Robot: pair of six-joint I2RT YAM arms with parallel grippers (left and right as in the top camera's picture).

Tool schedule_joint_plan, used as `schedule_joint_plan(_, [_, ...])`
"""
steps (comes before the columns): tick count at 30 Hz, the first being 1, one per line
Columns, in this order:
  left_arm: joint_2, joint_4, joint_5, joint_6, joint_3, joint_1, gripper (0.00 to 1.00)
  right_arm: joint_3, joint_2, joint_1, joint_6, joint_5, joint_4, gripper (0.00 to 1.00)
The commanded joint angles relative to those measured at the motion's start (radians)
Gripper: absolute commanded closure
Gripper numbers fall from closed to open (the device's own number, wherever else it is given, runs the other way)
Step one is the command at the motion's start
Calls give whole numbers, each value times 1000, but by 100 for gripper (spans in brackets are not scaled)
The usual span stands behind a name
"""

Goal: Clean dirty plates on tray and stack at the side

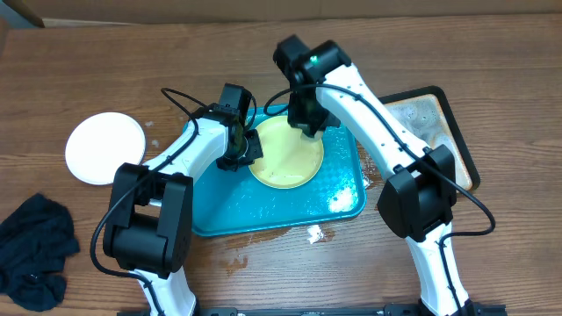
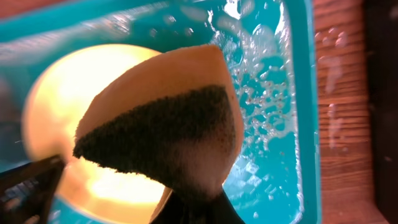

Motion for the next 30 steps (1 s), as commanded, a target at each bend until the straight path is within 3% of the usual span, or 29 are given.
schedule_joint_plan(1, [46,-29,-120,-13,-45,18,96,71,-12,-9,-10,19,-34,96])
schedule_joint_plan(9, [-2,-192,-246,-23,22,19,96,73,-12,-105,-11,31,-81,96])
schedule_joint_plan(16, [-43,-479,-432,-55,216,-2,96,73,-12,-199,-60,31,-97,96])
schedule_joint_plan(30, [-72,-787,-775,-114,607,-140,96,72,-12,-258,-89,42,-79,96])
